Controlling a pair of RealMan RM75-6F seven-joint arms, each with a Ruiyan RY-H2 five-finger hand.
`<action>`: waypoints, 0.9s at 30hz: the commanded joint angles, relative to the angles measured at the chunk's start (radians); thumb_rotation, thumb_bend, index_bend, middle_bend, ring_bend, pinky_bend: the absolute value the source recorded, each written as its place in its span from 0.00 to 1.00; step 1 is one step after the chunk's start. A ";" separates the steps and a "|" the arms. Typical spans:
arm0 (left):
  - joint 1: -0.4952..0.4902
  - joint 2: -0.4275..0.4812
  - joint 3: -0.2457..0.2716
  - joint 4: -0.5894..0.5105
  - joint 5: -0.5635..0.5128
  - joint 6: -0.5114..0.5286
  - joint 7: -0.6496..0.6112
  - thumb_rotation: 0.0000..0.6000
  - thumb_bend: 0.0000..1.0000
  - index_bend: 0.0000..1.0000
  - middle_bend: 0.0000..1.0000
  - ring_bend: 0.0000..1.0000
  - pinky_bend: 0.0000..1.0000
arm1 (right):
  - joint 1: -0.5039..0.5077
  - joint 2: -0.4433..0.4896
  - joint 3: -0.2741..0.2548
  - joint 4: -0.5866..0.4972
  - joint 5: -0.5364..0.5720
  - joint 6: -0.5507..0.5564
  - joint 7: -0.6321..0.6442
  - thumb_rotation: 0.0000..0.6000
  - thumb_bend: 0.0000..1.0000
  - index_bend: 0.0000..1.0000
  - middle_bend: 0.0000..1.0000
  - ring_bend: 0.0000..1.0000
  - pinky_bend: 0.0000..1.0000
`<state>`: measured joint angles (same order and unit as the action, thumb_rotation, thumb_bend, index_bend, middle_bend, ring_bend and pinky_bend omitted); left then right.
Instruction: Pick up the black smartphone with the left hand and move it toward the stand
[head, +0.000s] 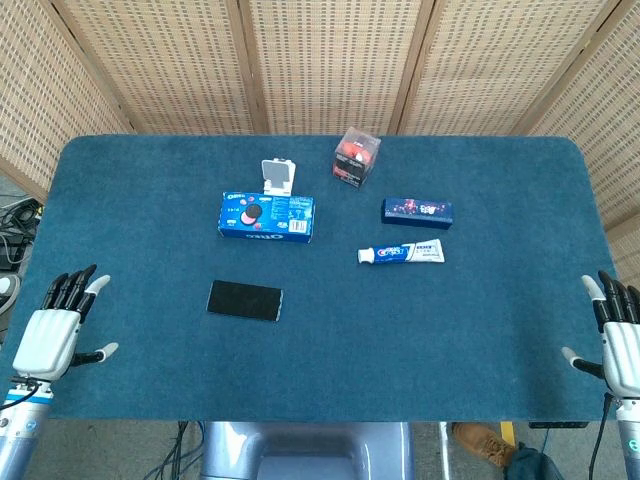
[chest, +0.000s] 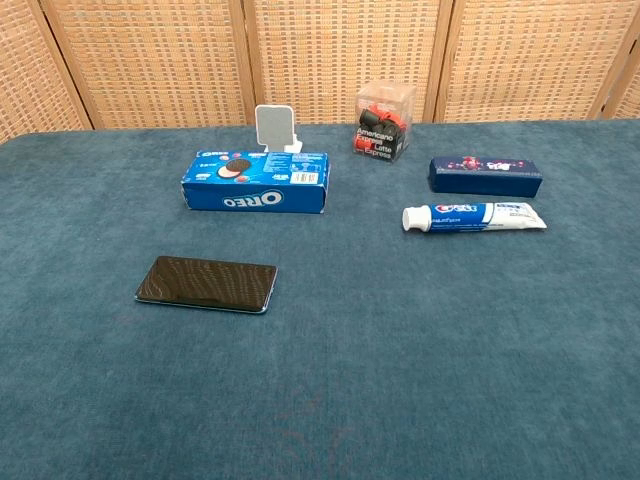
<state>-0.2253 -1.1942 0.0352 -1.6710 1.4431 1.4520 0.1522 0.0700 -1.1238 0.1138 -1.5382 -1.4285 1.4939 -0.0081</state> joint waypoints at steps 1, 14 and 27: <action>0.002 -0.005 -0.004 0.004 0.002 -0.001 0.003 1.00 0.00 0.00 0.00 0.00 0.00 | 0.000 -0.001 0.000 0.000 0.000 0.000 0.000 1.00 0.00 0.00 0.00 0.00 0.00; -0.148 -0.168 -0.060 0.137 0.050 -0.205 -0.009 1.00 0.06 0.00 0.00 0.00 0.00 | 0.000 -0.002 -0.002 0.012 0.009 -0.015 0.012 1.00 0.00 0.00 0.00 0.00 0.00; -0.325 -0.428 -0.138 0.363 -0.051 -0.458 0.040 1.00 0.27 0.23 0.00 0.00 0.00 | 0.015 -0.021 0.003 0.045 0.048 -0.065 0.008 1.00 0.00 0.00 0.00 0.00 0.00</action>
<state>-0.5308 -1.5995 -0.0901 -1.3288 1.4117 1.0175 0.1797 0.0835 -1.1431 0.1153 -1.4959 -1.3834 1.4321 -0.0006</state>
